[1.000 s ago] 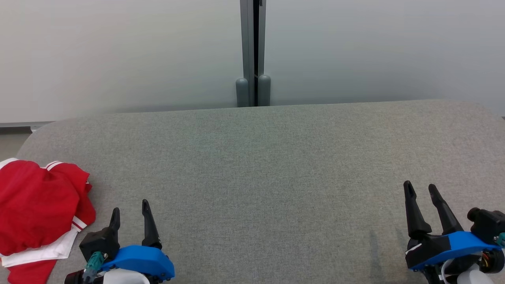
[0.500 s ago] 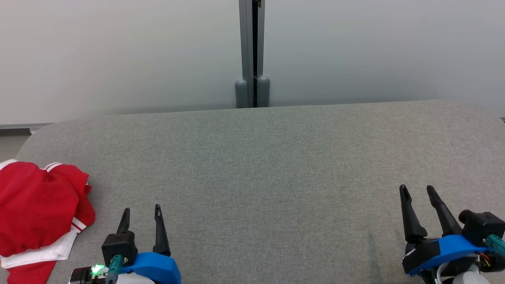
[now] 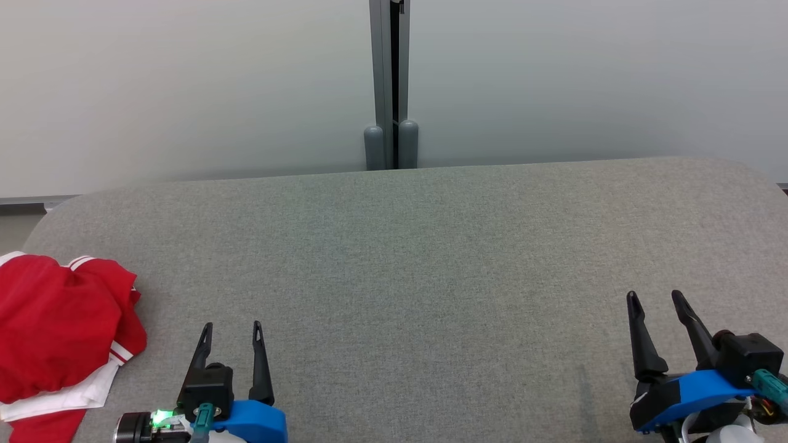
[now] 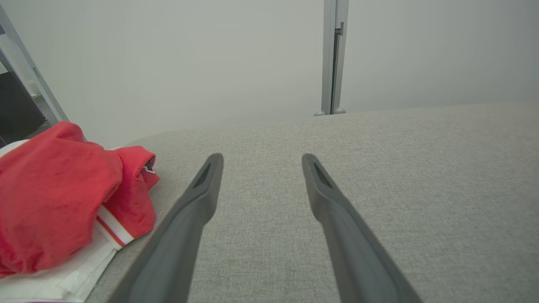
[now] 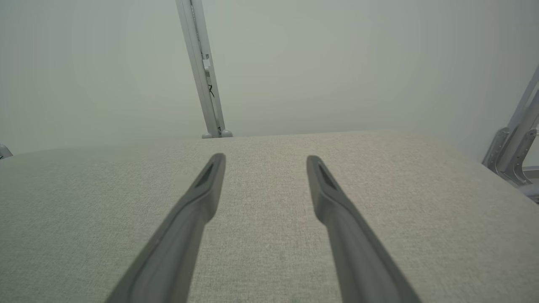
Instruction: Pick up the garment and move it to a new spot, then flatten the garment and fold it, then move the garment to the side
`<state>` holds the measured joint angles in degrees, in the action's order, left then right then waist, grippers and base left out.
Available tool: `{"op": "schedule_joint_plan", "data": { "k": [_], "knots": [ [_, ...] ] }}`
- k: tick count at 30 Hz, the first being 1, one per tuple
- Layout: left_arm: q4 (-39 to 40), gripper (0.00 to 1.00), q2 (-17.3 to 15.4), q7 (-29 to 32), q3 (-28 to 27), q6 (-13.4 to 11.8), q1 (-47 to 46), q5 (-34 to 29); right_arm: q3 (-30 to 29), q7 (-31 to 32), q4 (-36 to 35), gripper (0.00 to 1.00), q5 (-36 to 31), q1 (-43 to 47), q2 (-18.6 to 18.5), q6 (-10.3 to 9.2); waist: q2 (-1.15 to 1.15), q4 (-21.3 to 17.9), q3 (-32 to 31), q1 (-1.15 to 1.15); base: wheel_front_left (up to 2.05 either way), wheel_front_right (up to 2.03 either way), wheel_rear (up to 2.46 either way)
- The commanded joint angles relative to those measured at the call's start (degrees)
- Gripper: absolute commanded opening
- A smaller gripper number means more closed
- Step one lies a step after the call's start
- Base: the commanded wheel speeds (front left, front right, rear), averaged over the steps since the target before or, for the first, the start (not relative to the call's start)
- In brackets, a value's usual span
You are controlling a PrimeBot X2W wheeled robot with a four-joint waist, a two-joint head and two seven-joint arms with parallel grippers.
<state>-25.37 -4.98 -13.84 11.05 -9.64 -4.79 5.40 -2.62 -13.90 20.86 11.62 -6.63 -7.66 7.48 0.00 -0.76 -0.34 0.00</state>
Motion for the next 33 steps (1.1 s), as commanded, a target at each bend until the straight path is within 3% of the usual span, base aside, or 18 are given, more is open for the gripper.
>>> {"op": "schedule_joint_plan", "data": {
  "k": [1, 9, 21, 33],
  "knots": [
    [-0.16, 1.0, -0.19, -0.58, 0.18, -0.42, -0.62, -1.3, -0.25, -0.55, 0.15, 1.0, -1.54, -0.86, -0.01, 0.02, 0.0, 0.02, 0.0, 0.0, 0.0, 0.0, 0.0],
    [0.22, 1.0, 0.62, -1.53, -0.82, -1.45, 0.17, -2.95, -0.44, -1.48, 0.53, 1.0, -5.34, -0.87, -0.06, 0.02, 0.0, -0.05, 0.09, 0.0, 0.0, 0.0, 0.0],
    [0.2, 1.0, 1.15, -1.44, -2.2, -0.42, 0.32, -2.86, 0.08, -1.37, 0.68, 1.0, -4.78, -1.14, 0.48, 0.02, 0.0, 1.21, 0.52, 0.0, 0.0, 0.0, 0.0],
    [0.67, 1.0, 1.67, -1.43, -3.46, -0.66, 0.98, -2.69, 3.22, -1.32, -0.66, 1.0, -4.06, -0.84, 0.12, 0.02, 0.0, 9.26, 1.81, 0.0, 0.0, 0.0, 0.0]
  ]
}}
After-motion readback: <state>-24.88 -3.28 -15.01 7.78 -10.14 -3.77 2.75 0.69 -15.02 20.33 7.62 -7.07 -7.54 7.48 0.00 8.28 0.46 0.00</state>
